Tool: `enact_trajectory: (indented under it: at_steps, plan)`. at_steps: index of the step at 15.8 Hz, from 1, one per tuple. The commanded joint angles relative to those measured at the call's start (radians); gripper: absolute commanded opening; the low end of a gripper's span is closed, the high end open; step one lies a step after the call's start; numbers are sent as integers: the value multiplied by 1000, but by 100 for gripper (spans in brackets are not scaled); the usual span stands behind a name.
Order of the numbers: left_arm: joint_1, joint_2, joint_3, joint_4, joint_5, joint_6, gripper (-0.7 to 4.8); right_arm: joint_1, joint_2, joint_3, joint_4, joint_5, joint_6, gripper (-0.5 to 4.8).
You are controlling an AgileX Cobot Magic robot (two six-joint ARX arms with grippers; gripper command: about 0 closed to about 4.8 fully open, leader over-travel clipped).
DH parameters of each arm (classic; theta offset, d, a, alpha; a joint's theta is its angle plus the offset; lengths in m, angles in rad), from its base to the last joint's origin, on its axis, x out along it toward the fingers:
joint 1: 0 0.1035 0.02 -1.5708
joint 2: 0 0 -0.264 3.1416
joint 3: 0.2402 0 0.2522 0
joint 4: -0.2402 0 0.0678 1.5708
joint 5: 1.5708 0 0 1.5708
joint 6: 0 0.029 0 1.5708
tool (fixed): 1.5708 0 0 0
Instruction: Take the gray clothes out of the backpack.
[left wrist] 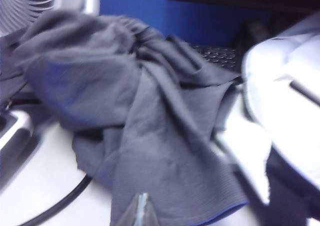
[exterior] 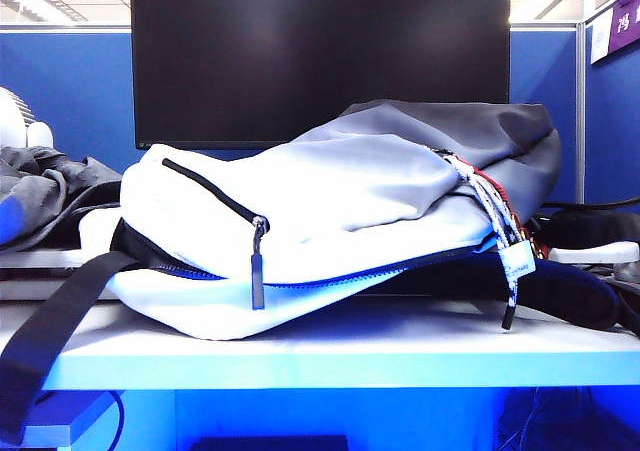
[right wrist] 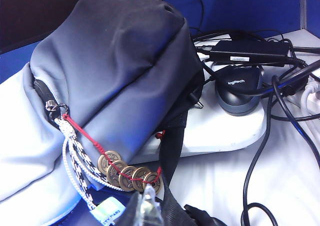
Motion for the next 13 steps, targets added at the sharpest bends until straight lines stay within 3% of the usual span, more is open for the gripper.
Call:
enact_trajectory:
  at_steps: [1, 13]
  plan:
    - [-24, -2, -32, 80, -3, 5, -5, 1, 0, 5, 11, 1, -3, -6]
    - [-43, -2, -32, 87, -6, 7, -5, 1, 0, 5, 11, 1, -3, -6]
